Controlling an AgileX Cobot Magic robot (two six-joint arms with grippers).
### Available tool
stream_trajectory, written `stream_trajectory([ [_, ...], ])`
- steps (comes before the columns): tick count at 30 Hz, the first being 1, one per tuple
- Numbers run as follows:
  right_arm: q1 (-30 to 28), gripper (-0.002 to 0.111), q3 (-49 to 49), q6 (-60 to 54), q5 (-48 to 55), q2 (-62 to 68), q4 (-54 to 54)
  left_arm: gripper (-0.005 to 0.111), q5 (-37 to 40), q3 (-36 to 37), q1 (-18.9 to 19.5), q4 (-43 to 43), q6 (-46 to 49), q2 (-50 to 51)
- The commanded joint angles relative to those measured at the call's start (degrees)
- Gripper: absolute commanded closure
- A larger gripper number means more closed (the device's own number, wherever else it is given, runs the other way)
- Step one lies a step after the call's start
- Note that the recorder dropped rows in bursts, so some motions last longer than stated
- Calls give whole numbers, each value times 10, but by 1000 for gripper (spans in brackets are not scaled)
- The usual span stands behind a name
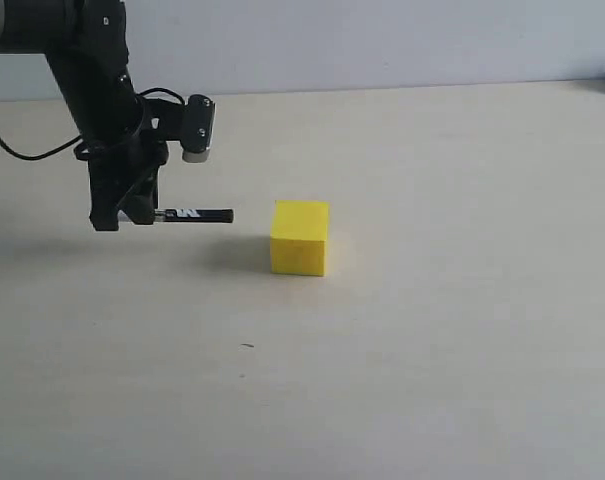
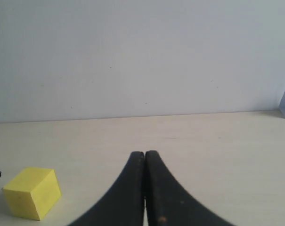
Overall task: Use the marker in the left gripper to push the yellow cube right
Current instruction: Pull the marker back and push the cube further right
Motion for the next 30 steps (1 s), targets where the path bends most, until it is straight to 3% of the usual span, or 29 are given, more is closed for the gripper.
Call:
stream_trajectory([
  [1,0,108,3,-1,-5,-3,0,107,4,-5,-4,-5,-9,-1],
  [19,0,108,3,-1,-5,-3,0,107,20,-5,-10,-15,-20,27],
  [30,0,108,3,-1,-5,-3,0,107,-2,-5,-56,-17,-17,27],
])
